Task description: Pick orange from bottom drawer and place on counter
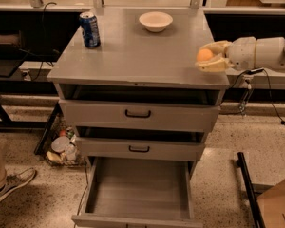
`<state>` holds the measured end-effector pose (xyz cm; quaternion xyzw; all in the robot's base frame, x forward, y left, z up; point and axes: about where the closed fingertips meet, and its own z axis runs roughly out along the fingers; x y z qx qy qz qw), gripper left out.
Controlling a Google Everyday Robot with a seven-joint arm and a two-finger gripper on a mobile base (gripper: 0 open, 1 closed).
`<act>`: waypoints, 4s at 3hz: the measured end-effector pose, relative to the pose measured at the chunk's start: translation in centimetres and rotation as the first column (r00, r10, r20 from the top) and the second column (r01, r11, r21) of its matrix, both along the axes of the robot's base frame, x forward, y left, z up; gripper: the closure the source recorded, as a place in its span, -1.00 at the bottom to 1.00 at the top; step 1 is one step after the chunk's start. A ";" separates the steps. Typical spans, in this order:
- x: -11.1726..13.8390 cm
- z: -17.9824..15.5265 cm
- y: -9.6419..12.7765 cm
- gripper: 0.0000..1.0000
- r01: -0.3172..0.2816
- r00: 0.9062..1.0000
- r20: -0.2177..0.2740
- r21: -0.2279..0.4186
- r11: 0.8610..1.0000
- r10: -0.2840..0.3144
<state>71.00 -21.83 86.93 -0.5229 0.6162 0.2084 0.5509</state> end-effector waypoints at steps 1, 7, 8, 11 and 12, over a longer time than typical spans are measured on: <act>1.9 -0.2 0.6 1.00 -0.004 1.000 -0.029 0.016 1.000 0.005; 4.0 -1.8 5.8 -0.45 -0.105 0.991 -0.079 0.087 0.991 0.112; 4.0 -1.8 5.9 -0.99 -0.115 0.989 -0.082 0.088 0.989 0.122; 3.6 0.1 2.2 -1.00 -0.024 0.999 -0.037 0.089 0.996 0.028; 1.8 3.1 -2.9 -1.00 0.097 0.994 0.043 0.080 0.992 -0.101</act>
Offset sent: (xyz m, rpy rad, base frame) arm 0.0472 0.0236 -0.0018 0.0544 0.0599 0.0187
